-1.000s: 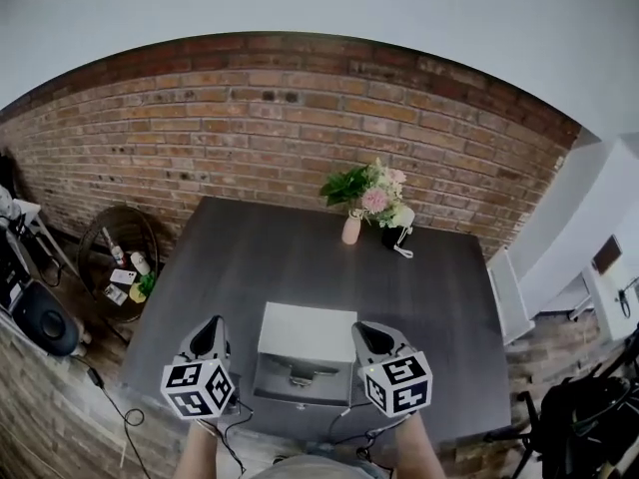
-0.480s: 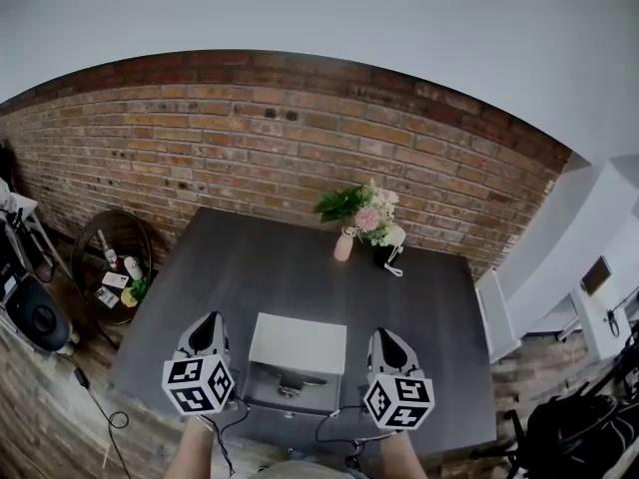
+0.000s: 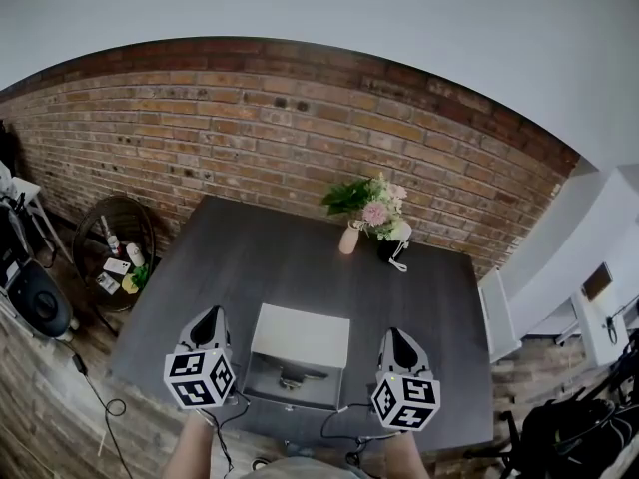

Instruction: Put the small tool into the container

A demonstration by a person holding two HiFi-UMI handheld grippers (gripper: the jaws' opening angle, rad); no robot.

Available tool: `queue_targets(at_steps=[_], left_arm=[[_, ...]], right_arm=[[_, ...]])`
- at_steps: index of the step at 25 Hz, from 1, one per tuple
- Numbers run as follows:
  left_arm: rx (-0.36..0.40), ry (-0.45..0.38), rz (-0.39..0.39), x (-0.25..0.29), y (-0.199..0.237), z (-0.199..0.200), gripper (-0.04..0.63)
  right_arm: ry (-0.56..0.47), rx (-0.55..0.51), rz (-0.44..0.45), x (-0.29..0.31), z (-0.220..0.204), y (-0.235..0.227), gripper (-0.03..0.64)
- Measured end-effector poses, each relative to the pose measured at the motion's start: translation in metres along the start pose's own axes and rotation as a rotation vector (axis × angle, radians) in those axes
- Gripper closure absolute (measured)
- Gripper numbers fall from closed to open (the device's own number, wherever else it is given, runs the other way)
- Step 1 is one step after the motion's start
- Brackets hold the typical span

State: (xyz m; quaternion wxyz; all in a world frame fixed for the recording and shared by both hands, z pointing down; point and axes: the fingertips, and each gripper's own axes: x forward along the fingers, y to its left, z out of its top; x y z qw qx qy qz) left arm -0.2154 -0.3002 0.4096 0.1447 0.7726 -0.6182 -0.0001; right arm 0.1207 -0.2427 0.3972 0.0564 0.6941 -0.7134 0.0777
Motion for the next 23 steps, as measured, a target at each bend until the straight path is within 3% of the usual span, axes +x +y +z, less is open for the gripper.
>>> queue_targets(at_steps=[23], left_arm=[[-0.005,0.021,-0.008,0.005,-0.001,-0.007,0.595]], right_arm=[[-0.009,-0.003,0.000,0.000,0.003,-0.013,0.615]])
